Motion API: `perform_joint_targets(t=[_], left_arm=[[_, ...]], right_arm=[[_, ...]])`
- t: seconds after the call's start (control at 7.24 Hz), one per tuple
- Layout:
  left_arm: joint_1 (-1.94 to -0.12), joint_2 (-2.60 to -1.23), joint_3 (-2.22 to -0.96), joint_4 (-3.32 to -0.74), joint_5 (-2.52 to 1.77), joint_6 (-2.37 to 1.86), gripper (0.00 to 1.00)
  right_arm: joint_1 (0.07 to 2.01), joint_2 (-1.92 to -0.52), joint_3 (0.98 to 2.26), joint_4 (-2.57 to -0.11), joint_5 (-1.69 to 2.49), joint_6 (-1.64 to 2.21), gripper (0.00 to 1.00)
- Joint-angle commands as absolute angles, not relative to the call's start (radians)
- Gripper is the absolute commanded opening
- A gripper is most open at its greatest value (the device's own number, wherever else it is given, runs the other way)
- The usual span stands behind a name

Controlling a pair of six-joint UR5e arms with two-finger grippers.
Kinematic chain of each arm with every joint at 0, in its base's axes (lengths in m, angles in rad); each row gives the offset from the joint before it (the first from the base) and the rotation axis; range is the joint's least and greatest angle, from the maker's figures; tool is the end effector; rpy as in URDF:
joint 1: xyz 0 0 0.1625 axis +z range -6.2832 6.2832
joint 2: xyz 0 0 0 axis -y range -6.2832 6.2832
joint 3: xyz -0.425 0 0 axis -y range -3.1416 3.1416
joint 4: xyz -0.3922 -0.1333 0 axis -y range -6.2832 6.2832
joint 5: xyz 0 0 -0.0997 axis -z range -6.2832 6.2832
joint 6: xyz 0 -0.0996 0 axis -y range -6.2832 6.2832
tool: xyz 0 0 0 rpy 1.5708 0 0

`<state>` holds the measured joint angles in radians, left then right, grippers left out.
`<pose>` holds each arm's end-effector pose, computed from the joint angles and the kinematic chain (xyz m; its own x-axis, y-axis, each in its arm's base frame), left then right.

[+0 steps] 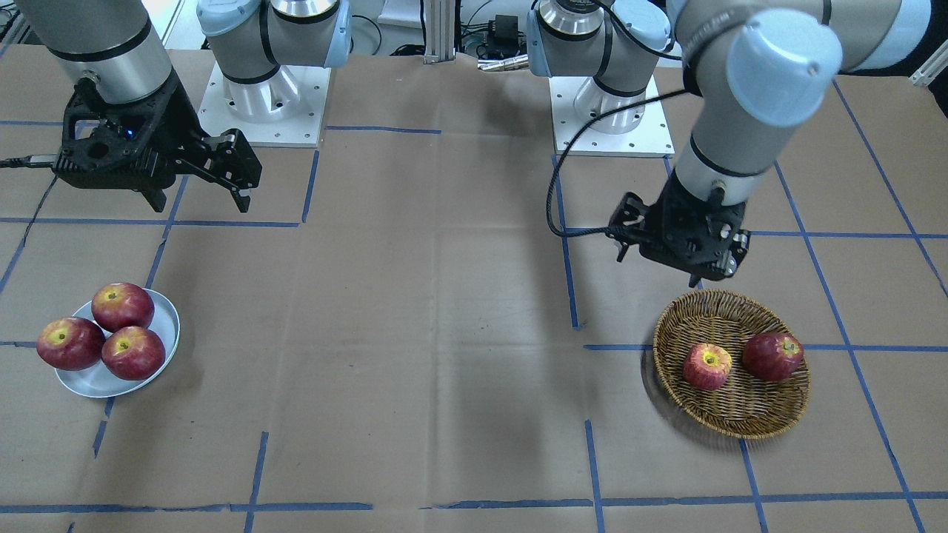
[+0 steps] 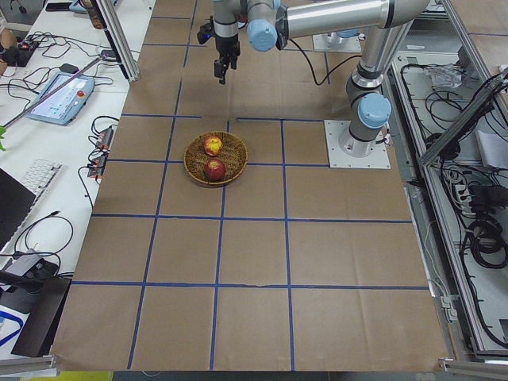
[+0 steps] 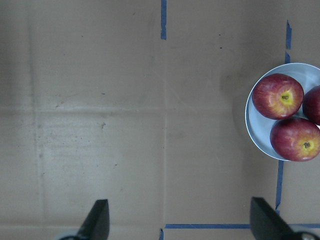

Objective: Transfer apple from basket to plate
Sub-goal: 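Lower the left gripper into the basket and grasp the yellow-red apple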

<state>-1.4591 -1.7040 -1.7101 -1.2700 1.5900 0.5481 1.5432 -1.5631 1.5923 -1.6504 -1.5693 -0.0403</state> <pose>-0.0708 -0.5479 0.3815 -0.9060 0.4220 -0.0311 0.4226 0.9062 -0.0141 0.1196 -0.5034 0.4816 -0.9999 -0.0127 0.0005 -0.0127 0.9986 -0.0504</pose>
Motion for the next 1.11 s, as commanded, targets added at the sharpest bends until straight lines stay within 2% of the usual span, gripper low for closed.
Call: perform_joint_targets(t=[0.0, 0.28, 0.97], left_arm=[[-1.329, -1.814, -1.795, -1.078, 1.571, 0.748, 0.98], [-1.27, -1.912, -1.779, -1.014, 1.571, 0.762, 0.98], [-1.269, -2.016, -1.79, -0.933, 1.58, 0.759, 0.98]], right_arm=[[1.543, -1.563, 1.592, -1.651, -1.569, -0.04, 1.0], [1.543, -1.563, 1.592, -1.651, -1.569, -0.04, 1.0], [1.543, -1.563, 1.592, -1.651, -1.569, -0.04, 1.0]])
